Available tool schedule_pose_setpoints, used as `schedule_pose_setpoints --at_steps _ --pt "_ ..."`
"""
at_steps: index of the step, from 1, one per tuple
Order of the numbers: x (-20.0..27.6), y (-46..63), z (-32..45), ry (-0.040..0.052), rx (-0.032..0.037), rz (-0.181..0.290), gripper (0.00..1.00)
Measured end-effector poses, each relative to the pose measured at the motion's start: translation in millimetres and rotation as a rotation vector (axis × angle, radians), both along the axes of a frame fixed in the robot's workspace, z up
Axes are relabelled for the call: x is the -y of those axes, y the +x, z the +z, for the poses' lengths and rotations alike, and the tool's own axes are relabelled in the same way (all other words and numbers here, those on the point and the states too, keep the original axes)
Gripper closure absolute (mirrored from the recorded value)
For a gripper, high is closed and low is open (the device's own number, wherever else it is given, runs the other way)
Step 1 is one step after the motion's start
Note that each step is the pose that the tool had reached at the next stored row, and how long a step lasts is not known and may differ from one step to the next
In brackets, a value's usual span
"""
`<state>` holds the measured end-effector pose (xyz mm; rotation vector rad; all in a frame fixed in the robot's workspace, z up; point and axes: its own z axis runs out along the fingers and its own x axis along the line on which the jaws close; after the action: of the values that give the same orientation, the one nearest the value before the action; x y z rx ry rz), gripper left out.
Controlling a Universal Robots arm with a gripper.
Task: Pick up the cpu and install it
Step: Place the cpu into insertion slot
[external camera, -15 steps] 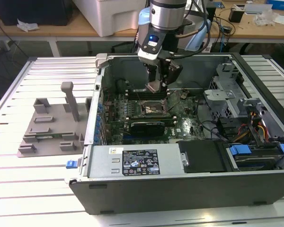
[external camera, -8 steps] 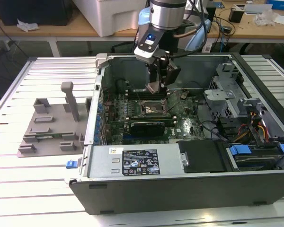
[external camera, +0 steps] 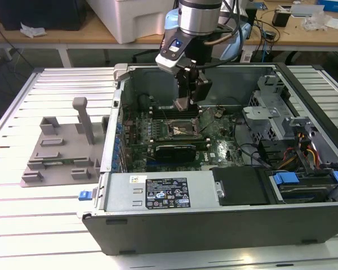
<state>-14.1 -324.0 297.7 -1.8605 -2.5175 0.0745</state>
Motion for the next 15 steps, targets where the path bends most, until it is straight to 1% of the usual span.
schedule_pose_setpoints --at_steps 5,9,13,15 --pt "0.0 0.0 -0.1 -0.0031 0.0 -0.068 0.45" --pt "0.0 0.0 -0.2 -0.0062 0.0 -0.153 0.45" --pt "0.0 0.0 -0.5 -0.0062 -0.0001 -0.189 0.45" --pt "0.0 0.0 -0.5 -0.0061 -0.0001 -0.189 0.45"
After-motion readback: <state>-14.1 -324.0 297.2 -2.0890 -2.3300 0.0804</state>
